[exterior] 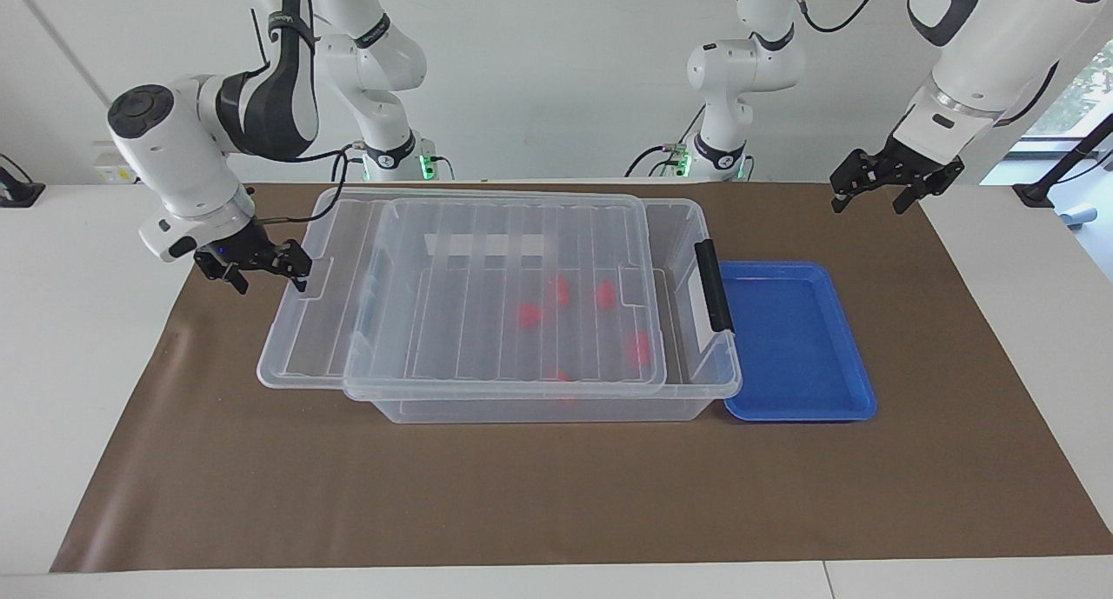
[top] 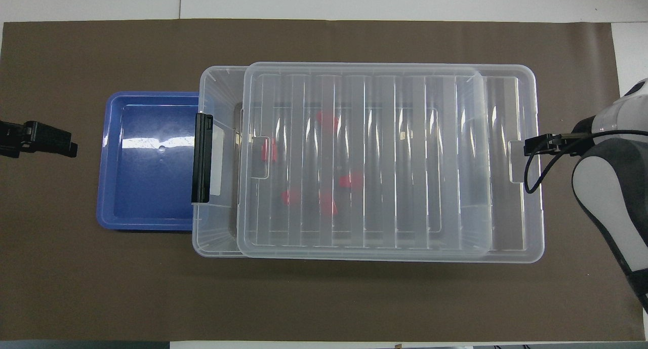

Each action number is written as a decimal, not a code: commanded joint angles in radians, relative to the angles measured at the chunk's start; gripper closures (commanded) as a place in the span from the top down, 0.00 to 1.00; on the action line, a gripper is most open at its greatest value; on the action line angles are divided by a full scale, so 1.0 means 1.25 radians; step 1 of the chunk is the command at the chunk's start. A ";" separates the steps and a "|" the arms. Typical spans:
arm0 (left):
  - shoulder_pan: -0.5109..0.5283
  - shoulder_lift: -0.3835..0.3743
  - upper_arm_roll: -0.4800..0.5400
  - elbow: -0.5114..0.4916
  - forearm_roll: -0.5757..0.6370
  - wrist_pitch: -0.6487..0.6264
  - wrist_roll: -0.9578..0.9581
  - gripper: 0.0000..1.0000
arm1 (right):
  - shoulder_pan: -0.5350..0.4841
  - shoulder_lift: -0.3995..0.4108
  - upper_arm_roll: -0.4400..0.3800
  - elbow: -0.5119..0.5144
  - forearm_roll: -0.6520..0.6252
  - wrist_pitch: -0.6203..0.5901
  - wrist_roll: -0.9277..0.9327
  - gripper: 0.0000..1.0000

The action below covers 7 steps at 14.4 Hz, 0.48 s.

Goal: Place red block in blue tray from box
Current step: 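Slide the clear lid away from the blue tray with the right gripper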

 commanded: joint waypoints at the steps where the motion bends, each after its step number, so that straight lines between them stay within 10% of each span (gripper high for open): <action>1: -0.002 -0.018 0.003 -0.019 -0.006 0.007 -0.009 1.00 | -0.035 -0.017 0.005 -0.023 0.009 0.020 -0.055 1.00; 7: -0.002 -0.018 0.003 -0.018 -0.006 0.007 -0.009 1.00 | -0.063 -0.014 0.004 -0.023 0.004 0.041 -0.116 1.00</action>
